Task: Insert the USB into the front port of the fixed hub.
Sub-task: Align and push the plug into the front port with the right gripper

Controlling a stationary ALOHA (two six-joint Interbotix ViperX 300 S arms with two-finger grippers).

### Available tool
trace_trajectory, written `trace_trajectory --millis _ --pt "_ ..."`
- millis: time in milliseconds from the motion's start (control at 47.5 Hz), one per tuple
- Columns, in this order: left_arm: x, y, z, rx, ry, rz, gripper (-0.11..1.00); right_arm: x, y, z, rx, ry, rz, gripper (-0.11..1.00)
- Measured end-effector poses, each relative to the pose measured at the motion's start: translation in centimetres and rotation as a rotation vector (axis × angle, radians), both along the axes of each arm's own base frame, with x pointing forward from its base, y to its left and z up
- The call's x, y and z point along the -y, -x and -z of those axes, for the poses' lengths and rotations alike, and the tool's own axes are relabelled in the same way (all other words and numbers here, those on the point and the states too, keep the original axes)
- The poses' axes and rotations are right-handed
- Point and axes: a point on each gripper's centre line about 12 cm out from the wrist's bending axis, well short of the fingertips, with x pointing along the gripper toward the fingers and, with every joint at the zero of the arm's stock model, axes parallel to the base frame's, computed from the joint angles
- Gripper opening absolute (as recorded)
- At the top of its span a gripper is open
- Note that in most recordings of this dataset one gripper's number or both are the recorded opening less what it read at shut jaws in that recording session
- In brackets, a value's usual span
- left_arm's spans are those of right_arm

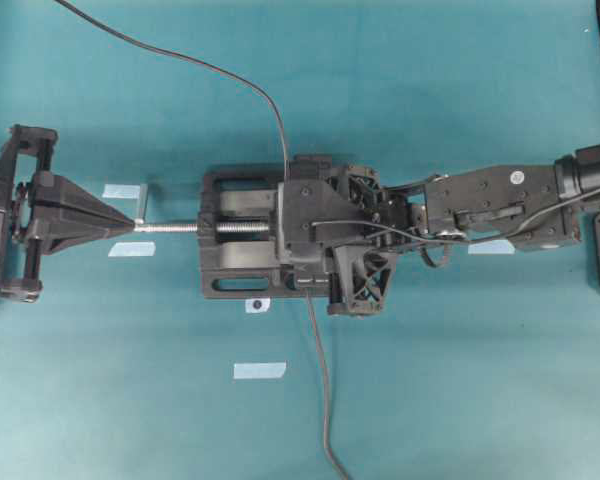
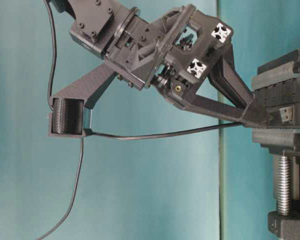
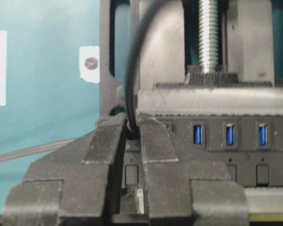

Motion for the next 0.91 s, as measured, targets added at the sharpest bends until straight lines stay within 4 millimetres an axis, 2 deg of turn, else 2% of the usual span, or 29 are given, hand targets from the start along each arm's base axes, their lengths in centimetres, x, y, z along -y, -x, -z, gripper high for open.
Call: trace_trajectory --millis 906 --pt "0.0 0.1 0.0 0.003 0.003 -0.001 0.00 0.1 0.9 1.2 0.009 -0.009 0.008 0.08"
